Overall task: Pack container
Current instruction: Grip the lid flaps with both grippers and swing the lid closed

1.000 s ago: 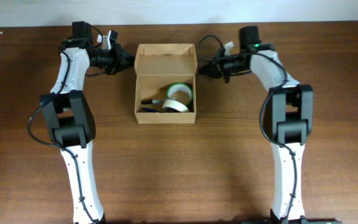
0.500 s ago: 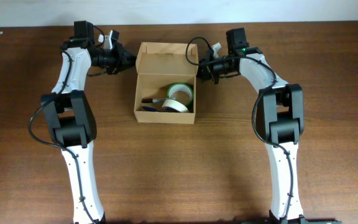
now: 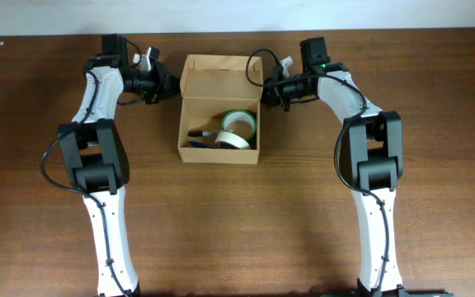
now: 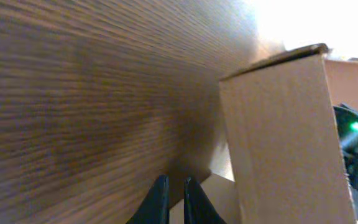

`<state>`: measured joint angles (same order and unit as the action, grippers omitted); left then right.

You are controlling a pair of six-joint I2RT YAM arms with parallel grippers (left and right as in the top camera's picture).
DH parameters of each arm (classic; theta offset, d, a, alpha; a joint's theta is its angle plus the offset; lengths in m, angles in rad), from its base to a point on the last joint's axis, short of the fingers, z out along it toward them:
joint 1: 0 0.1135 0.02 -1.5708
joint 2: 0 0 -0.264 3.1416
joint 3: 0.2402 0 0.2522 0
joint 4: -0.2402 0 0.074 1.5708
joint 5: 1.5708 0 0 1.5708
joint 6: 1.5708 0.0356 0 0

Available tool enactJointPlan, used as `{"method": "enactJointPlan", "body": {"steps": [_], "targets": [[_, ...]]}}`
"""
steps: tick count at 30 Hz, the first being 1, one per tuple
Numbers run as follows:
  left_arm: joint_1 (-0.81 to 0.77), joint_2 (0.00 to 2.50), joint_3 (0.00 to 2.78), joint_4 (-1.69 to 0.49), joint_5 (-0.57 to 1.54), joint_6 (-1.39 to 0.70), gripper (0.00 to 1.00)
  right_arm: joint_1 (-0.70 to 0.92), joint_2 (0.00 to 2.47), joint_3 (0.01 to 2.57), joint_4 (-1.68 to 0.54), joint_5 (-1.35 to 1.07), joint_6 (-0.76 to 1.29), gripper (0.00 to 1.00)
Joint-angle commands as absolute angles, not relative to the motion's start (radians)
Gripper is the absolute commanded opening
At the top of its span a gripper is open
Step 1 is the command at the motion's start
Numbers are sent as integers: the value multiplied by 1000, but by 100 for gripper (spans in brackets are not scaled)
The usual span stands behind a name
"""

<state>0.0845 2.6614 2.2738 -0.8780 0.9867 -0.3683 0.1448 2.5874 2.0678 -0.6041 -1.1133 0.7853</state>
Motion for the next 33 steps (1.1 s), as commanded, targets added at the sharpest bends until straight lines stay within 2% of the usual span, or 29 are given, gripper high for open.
{"method": "enactJointPlan", "body": {"steps": [1,8,18,25,33], "targets": [[86,2686,2276,-879,1109,-381,8,144,2600,2057,-601,-1153,772,4],[86,2687,2276,-884,1218,-366,8,144,2600,2057,-601,-1171,764,4],[86,2688,2276,-921,1245,-316,8,146,2600,2057,-601,-1229,691,4],[80,2687,2314,-921,1250,-199,4,156,2587,2067,-601,-1283,605,4],[74,2687,2444,-927,1242,-185,4,157,2559,2195,-603,-1296,576,4]]}}
